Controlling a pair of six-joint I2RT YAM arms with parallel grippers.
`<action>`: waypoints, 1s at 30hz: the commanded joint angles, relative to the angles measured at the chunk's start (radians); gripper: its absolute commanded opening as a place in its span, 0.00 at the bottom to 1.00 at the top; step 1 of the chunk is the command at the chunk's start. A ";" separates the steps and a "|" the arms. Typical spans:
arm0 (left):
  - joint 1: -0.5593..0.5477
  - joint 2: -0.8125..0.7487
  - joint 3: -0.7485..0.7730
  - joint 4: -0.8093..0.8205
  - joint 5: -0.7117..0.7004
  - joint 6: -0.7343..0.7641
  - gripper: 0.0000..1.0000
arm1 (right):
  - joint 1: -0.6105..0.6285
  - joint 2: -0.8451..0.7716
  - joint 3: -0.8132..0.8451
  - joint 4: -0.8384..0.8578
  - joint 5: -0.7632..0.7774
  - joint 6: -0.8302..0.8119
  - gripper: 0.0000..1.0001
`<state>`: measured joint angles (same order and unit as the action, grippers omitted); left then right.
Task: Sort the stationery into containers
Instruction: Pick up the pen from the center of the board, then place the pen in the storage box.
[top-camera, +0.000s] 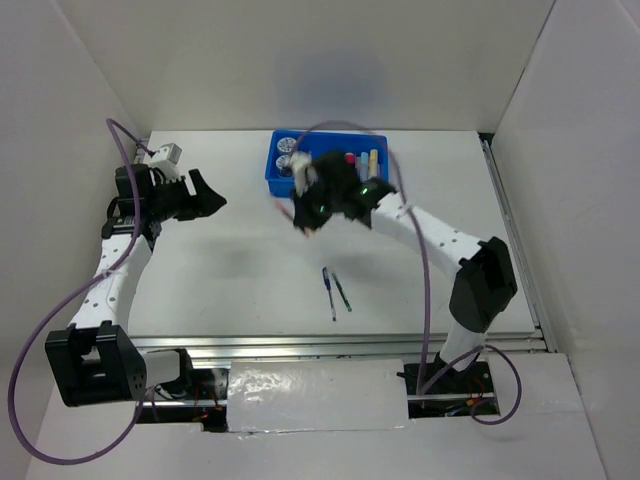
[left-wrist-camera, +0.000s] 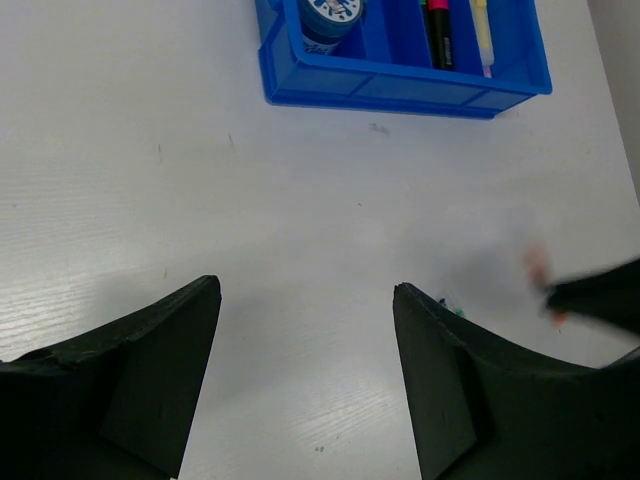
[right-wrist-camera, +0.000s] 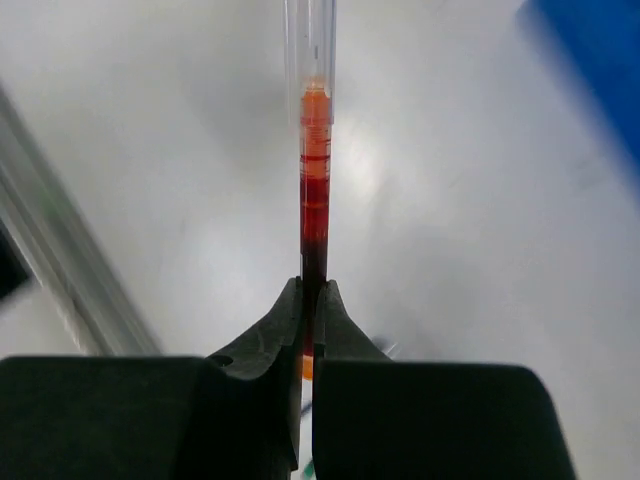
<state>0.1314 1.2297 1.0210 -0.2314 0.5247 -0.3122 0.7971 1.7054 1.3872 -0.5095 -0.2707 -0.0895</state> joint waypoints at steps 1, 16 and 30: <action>0.004 0.020 0.033 0.015 -0.046 -0.042 0.82 | -0.179 0.009 0.333 -0.023 -0.065 0.088 0.00; 0.001 0.063 0.004 0.011 -0.054 -0.028 0.81 | -0.397 0.609 0.924 0.153 0.152 0.388 0.00; 0.002 0.090 -0.018 -0.039 -0.063 -0.014 0.80 | -0.401 0.743 0.878 0.183 0.174 0.543 0.00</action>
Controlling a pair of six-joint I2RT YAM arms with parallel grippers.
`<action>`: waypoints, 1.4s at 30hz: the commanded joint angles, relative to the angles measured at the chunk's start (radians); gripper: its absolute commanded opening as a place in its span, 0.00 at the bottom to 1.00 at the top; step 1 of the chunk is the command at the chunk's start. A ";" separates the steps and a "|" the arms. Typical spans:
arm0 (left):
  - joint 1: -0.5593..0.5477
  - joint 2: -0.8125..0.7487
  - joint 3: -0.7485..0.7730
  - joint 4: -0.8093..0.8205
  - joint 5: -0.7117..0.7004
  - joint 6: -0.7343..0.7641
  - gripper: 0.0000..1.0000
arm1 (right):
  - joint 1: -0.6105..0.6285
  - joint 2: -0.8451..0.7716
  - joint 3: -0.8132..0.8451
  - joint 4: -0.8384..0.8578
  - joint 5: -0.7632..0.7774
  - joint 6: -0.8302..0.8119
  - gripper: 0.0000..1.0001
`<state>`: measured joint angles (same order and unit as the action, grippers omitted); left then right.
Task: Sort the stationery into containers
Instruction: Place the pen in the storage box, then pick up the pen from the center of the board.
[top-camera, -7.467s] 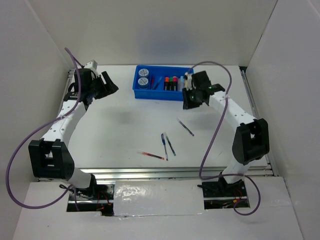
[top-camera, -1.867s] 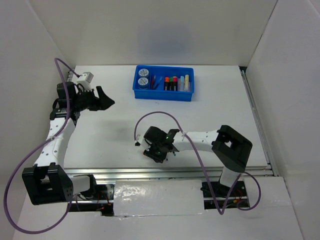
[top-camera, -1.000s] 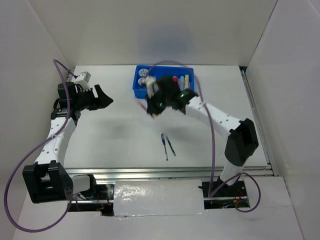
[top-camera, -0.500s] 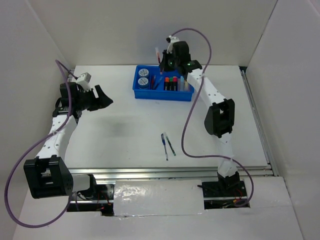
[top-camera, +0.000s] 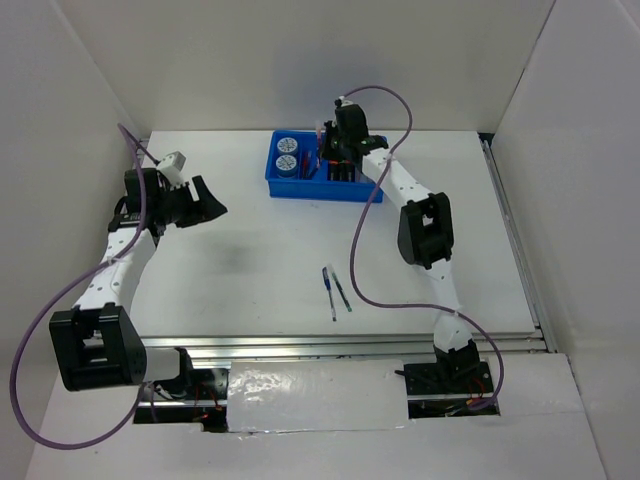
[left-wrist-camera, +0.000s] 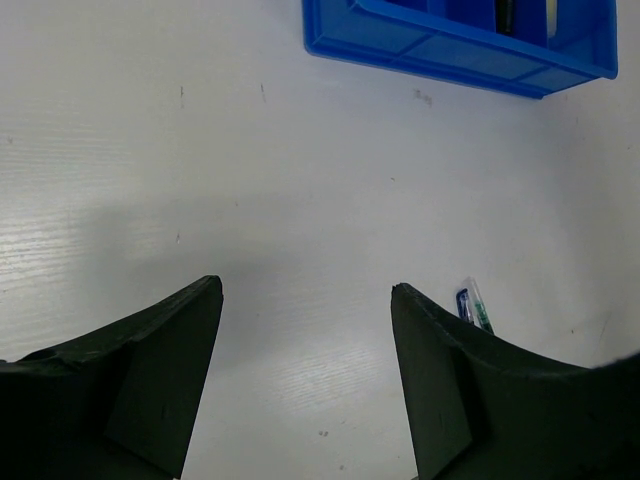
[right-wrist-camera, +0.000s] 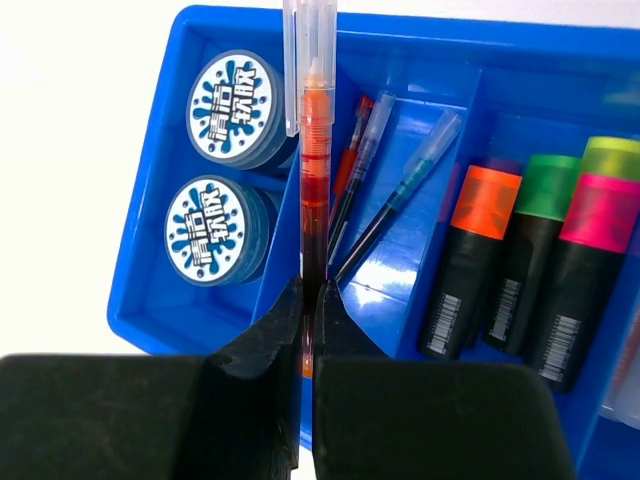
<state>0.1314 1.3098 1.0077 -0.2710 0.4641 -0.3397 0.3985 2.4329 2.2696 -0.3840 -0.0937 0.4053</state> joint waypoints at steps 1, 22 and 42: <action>0.002 0.020 -0.003 -0.002 0.001 0.011 0.80 | -0.003 0.018 -0.010 0.057 -0.006 0.053 0.00; 0.002 0.003 0.005 0.009 0.013 -0.005 0.81 | -0.009 -0.147 -0.042 -0.006 -0.141 0.005 0.56; 0.004 -0.129 -0.032 0.010 -0.077 -0.016 0.87 | 0.203 -0.928 -1.239 -0.086 -0.086 -0.206 0.32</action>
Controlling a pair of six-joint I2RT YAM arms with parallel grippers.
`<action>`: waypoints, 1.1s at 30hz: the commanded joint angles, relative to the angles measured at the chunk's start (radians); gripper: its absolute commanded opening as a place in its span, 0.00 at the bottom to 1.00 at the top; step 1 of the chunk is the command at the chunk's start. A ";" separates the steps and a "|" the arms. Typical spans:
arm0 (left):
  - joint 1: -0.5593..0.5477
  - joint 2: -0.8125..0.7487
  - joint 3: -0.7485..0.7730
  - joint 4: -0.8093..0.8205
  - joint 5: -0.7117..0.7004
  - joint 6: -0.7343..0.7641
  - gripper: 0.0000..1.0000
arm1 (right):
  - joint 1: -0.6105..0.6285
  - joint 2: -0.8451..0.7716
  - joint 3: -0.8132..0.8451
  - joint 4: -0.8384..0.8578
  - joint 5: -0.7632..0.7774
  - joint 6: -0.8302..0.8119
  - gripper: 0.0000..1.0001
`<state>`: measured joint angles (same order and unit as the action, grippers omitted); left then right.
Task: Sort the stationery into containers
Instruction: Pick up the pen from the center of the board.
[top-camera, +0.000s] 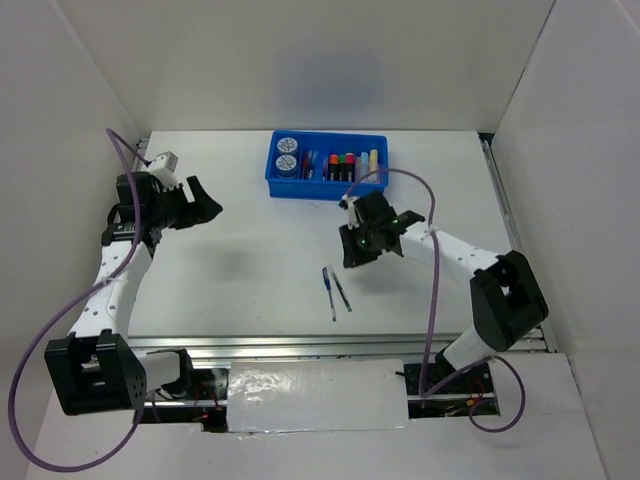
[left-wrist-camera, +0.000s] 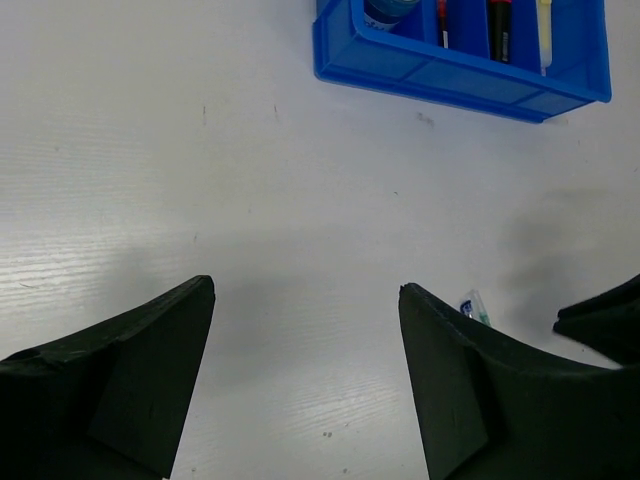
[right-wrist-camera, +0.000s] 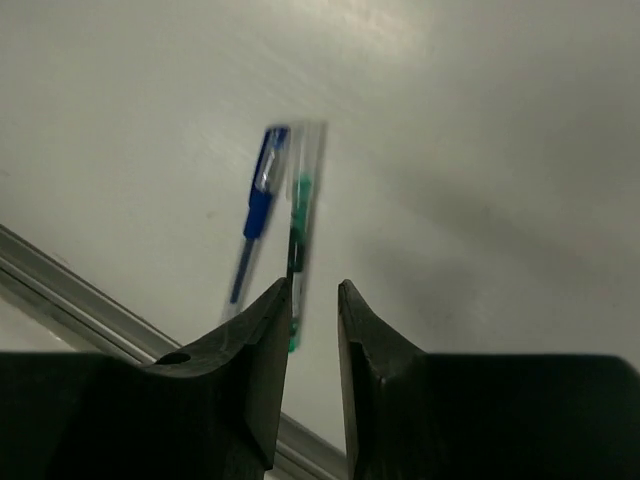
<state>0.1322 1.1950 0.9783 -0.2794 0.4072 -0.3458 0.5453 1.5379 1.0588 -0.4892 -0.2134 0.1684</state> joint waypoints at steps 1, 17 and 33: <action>0.003 -0.012 0.003 0.011 -0.022 -0.009 0.87 | 0.105 -0.033 -0.039 0.027 0.055 0.028 0.34; 0.003 0.015 0.031 -0.024 -0.061 0.013 0.99 | 0.202 0.099 -0.065 0.006 0.137 0.079 0.38; 0.003 0.044 0.036 0.000 -0.050 0.011 0.99 | 0.180 0.258 0.009 -0.026 0.210 0.095 0.06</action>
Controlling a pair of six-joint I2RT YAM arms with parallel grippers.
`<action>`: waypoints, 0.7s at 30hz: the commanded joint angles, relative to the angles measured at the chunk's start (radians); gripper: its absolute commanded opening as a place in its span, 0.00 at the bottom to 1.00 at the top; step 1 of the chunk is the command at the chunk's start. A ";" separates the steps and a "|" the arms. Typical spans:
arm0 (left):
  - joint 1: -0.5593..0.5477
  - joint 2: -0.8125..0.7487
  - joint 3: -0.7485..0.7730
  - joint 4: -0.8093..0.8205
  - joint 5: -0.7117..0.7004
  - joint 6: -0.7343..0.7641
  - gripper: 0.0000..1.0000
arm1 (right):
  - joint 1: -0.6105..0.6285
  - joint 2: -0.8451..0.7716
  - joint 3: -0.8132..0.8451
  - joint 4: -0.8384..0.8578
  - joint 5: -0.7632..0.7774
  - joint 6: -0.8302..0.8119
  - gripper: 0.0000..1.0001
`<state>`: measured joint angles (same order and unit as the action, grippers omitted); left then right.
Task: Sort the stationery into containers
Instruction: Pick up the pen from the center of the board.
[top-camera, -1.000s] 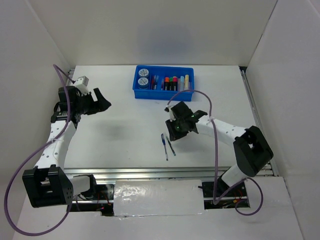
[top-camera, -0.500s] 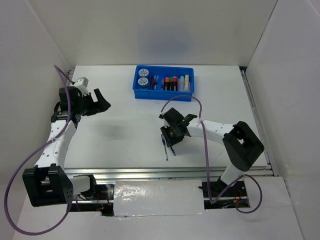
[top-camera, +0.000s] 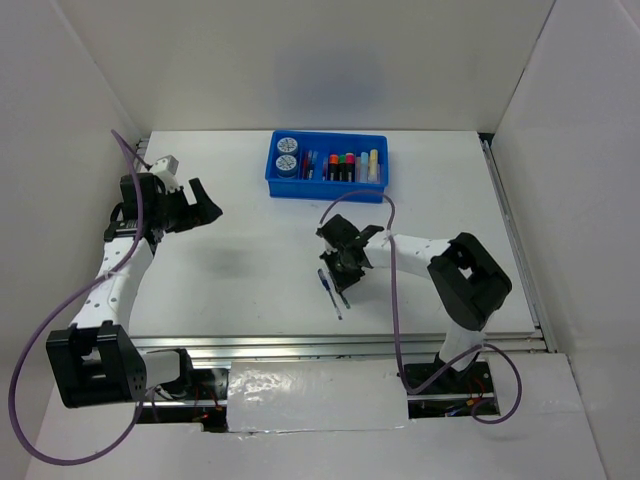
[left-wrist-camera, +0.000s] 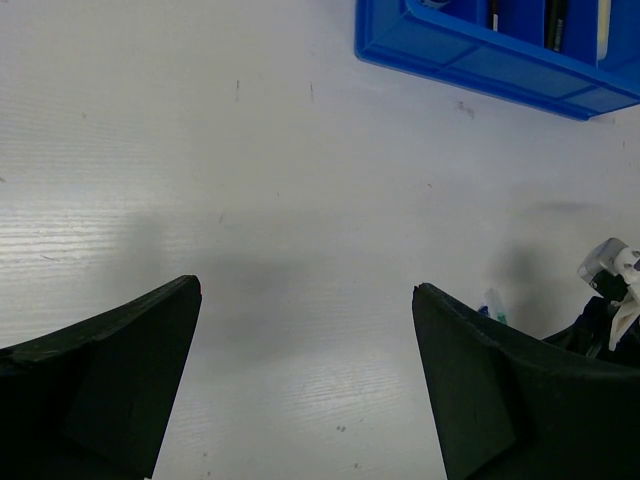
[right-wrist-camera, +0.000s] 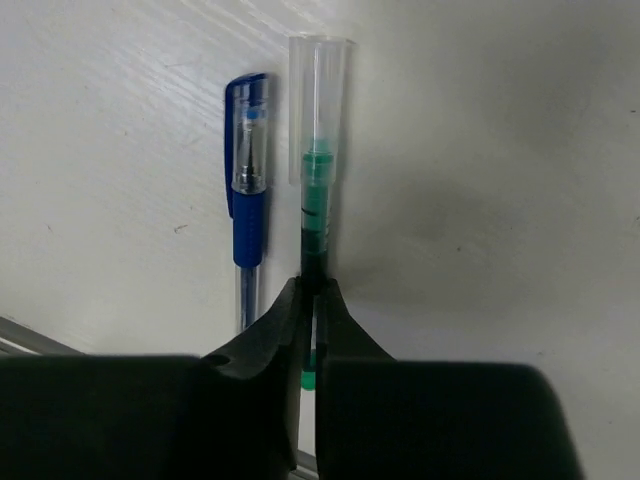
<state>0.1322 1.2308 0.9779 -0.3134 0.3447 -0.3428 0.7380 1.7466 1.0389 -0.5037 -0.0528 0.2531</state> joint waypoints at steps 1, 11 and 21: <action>0.003 0.009 0.036 0.036 0.014 0.007 0.99 | -0.017 0.050 0.038 -0.013 0.050 0.008 0.01; 0.004 0.018 0.048 0.054 0.028 0.013 0.99 | -0.181 -0.140 0.343 -0.043 -0.053 -0.130 0.00; 0.001 0.061 0.028 0.158 0.050 -0.065 0.99 | -0.307 0.395 1.175 0.065 -0.100 -0.049 0.00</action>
<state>0.1322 1.2812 0.9840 -0.2302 0.3786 -0.3756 0.4637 1.9324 2.0441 -0.4572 -0.1192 0.1490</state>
